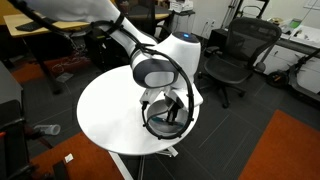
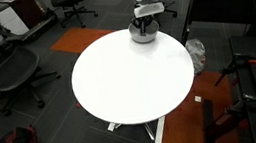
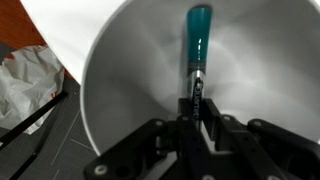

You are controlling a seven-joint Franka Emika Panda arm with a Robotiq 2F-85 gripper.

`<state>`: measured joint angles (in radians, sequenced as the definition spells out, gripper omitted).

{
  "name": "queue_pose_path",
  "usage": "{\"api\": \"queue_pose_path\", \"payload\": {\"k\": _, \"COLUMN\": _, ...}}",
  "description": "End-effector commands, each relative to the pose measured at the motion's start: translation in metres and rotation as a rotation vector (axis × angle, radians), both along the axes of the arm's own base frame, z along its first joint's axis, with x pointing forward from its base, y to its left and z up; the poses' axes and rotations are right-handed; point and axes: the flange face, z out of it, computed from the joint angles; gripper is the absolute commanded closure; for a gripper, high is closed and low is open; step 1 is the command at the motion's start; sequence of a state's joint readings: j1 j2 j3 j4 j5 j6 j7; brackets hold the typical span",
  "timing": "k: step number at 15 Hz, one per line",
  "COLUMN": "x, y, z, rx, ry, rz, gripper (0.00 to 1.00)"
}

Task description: Pick the marker from the bowl and put it on the table

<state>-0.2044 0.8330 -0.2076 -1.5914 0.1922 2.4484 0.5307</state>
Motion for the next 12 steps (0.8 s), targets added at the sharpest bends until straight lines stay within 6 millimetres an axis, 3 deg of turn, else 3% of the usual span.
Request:
{"api": "queue_pose_path", "payload": {"k": 1, "x": -0.006, "y": 0.003, "z": 0.016, "rx": 0.007, "ry": 0.002, "rz": -0.006, "gripper": 0.95}}
{"api": "queue_pose_path", "payload": {"k": 6, "x": -0.023, "y": 0.012, "z": 0.041, "rx": -0.016, "ry": -0.017, "rz": -0.013, "gripper": 0.95}}
{"api": "queue_pose_path", "payload": {"k": 12, "x": -0.049, "y": 0.02, "z": 0.083, "rx": -0.072, "ry": -0.072, "rz": 0.006, "gripper": 0.95}}
